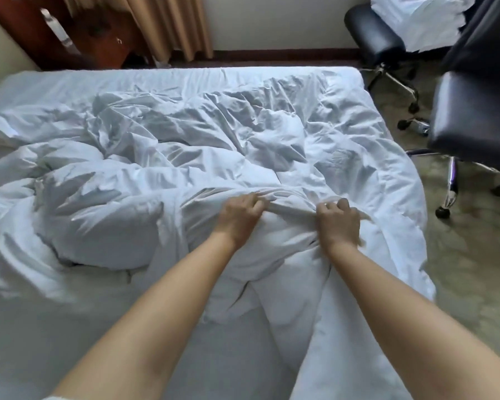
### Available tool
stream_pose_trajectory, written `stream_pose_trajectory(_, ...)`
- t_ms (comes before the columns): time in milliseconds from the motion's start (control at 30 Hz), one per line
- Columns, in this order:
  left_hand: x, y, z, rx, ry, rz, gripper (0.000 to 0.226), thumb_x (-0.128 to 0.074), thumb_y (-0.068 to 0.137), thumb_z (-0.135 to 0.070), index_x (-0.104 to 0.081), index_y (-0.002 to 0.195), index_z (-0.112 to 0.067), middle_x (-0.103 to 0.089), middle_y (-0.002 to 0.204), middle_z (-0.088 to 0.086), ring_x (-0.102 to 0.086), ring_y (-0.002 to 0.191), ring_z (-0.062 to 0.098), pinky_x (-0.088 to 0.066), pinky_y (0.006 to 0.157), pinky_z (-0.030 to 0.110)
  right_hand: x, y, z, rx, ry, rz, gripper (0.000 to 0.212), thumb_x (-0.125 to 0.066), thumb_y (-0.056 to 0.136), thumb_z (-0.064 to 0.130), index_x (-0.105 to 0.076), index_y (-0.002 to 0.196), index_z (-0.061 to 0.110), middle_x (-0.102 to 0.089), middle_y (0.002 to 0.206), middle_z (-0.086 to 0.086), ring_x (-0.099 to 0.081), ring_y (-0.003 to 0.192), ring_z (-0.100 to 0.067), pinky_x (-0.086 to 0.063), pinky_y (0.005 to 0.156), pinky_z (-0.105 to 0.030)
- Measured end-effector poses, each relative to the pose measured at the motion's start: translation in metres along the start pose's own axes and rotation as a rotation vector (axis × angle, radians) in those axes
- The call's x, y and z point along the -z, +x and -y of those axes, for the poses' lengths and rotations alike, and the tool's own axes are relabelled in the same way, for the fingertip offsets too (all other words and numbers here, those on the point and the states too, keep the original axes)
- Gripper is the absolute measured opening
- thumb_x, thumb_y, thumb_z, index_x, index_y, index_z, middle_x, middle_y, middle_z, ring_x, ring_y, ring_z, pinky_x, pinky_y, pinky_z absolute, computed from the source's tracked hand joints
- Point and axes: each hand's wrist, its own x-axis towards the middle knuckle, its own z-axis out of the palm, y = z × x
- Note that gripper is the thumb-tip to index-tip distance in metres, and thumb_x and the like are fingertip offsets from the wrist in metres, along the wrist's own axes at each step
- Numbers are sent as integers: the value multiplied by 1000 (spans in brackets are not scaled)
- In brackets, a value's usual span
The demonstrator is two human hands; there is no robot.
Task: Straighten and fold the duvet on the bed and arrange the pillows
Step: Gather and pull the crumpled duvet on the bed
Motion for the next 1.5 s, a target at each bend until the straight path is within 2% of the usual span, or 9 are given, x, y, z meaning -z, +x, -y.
stream_pose_trajectory(67,-34,6,2,72,-91,133,42,-38,88,-20,-60,120,-4,-60,116,18,-61,102,34,-46,91,38,-15,16,3,-46,5,25,27,-55,75,0,-69,97,7,-62,95,-13,-59,89,-31,-47,61,-35)
stream_pose_trajectory(133,-59,7,1,139,-124,331,58,-31,97,-26,-20,151,-8,-24,155,13,-25,142,30,-10,118,38,-38,29,6,-37,96,-7,32,-41,91,-1,-57,118,6,-49,119,-18,-52,105,-34,-45,69,-41)
stream_pose_trajectory(333,-104,27,2,192,-184,513,73,-34,98,-38,9,152,-15,6,160,5,2,148,20,8,117,31,-89,28,14,-46,376,-74,46,-43,89,7,-44,135,9,-44,124,-22,-48,107,-37,-40,88,-42)
stream_pose_trajectory(633,-112,23,-2,189,-141,539,69,-30,100,-41,6,152,-14,0,160,5,-3,147,21,2,119,33,-115,-7,-9,573,254,-291,44,-39,90,32,-43,132,19,-55,130,-15,-51,113,-29,-40,90,-41)
stream_pose_trajectory(833,-78,-8,-25,214,-79,523,65,-29,99,-30,4,152,-14,-4,160,7,-5,147,25,-2,119,39,-107,-47,-23,606,143,11,75,-34,83,54,-20,148,21,-40,147,-14,-46,129,-33,-37,104,-49)
stream_pose_trajectory(933,-56,-27,-43,239,-75,557,72,-38,94,-22,3,153,-16,-6,159,8,-8,146,25,-8,118,46,-99,-74,-30,591,54,189,90,-14,75,70,11,151,28,-3,160,-9,-4,147,-28,-4,116,-48)
stream_pose_trajectory(1167,-34,-82,-91,309,-183,596,77,-50,91,-21,-4,152,-14,-20,153,11,-28,137,30,-31,109,45,-96,-150,-57,806,-180,360,62,-71,73,40,-48,124,13,-41,129,-9,-37,122,-27,-31,98,-36)
stream_pose_trajectory(1300,-32,-113,-100,306,-145,632,79,-46,88,-8,-3,153,-23,-20,153,12,-32,135,32,-35,104,44,-101,-157,-117,510,-360,526,38,-53,91,16,-58,125,1,-55,132,-11,-44,127,-26,-28,108,-29)
stream_pose_trajectory(1500,-36,-139,-129,274,-150,748,76,-42,88,-7,-7,152,-29,-40,139,11,-46,124,31,-42,92,40,-112,-169,-119,365,-296,264,32,-48,91,14,-62,119,8,-62,120,-9,-57,113,-25,-38,95,-27)
